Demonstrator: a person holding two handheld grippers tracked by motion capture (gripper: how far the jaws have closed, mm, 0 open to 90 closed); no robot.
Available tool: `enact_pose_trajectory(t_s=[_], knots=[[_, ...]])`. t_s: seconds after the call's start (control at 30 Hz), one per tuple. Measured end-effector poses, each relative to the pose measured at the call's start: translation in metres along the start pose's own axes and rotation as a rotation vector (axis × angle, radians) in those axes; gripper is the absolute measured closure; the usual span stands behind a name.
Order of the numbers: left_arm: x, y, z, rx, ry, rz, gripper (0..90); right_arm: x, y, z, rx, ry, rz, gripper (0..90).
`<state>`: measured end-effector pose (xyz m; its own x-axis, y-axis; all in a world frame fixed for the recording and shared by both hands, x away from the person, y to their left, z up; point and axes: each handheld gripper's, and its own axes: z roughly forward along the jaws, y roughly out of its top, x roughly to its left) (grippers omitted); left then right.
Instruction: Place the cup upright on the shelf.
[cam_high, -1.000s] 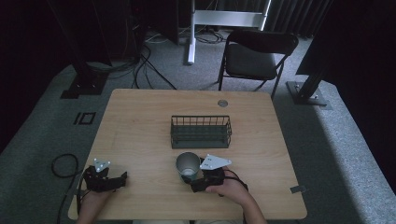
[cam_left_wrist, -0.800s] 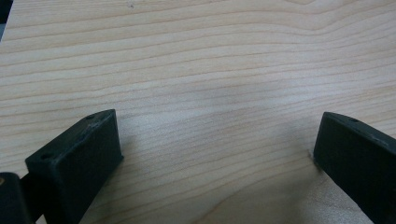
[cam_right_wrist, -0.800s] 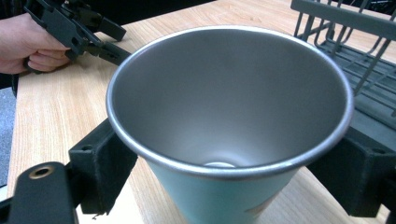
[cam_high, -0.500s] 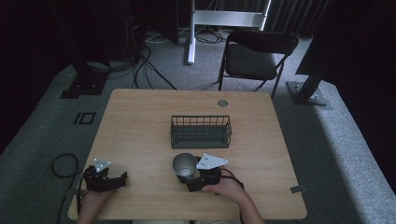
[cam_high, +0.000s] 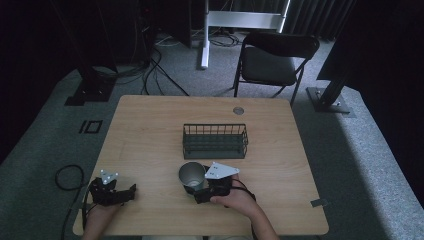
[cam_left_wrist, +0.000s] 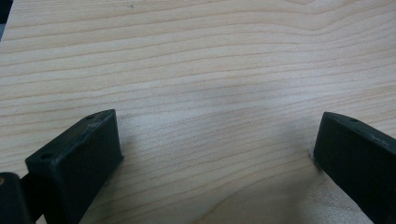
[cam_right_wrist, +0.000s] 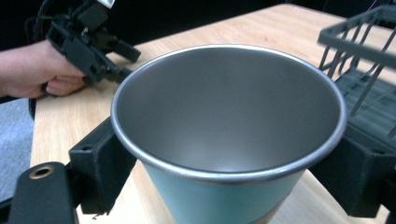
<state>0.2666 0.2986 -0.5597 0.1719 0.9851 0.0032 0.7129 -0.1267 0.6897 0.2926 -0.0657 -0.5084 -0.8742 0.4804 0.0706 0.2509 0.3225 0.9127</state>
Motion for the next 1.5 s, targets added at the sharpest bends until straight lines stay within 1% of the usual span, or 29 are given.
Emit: enact_pose_trajectory(t_s=[0.17,0.3,0.47,0.53,0.67,0.7,0.77,0.93,1.1,1.33,1.37,1.43,1.5], knots=[[0.0,0.0,0.0,0.0,0.0,0.0,1.4,-0.002,0.008,-0.002,-0.017,-0.008,0.013,13.0],[0.0,0.0,0.0,0.0,0.0,0.0,1.4,-0.003,0.016,-0.004,-0.021,-0.014,-0.003,13.0],[0.0,0.0,0.0,0.001,0.0,0.0,1.4,-0.005,0.026,-0.007,-0.042,-0.027,0.003,13.0],[0.0,0.0,0.0,0.0,0.0,0.0,1.4,-0.007,0.031,-0.009,-0.055,-0.041,0.014,13.0],[0.0,0.0,0.0,-0.001,0.0,-0.002,1.4,-0.01,0.041,-0.011,-0.067,-0.057,0.005,13.0],[0.0,0.0,0.0,-0.002,0.001,-0.002,1.4,-0.011,0.044,-0.012,-0.076,-0.067,0.011,13.0],[0.0,0.0,0.0,-0.002,0.0,-0.003,1.4,-0.013,0.049,-0.014,-0.081,-0.076,0.005,13.1],[0.0,0.0,0.0,0.0,0.0,0.001,1.4,-0.018,0.062,-0.017,-0.102,-0.103,0.011,13.1],[0.0,0.0,0.0,0.0,-0.001,-0.001,1.4,-0.024,0.076,-0.02,-0.124,-0.143,0.009,13.1],[0.0,0.0,0.0,0.0,0.0,-0.001,1.4,-0.036,0.092,-0.023,-0.159,-0.218,0.041,13.1],[0.0,0.0,0.0,0.0,0.0,-0.001,1.4,-0.039,0.095,-0.024,-0.16,-0.239,0.047,13.1],[0.0,0.0,0.0,0.0,0.0,-0.001,1.4,-0.043,0.097,-0.024,-0.165,-0.267,0.055,13.1],[0.0,0.0,0.0,0.002,-0.001,0.0,1.4,-0.047,0.099,-0.024,-0.16,-0.296,0.052,13.1]])
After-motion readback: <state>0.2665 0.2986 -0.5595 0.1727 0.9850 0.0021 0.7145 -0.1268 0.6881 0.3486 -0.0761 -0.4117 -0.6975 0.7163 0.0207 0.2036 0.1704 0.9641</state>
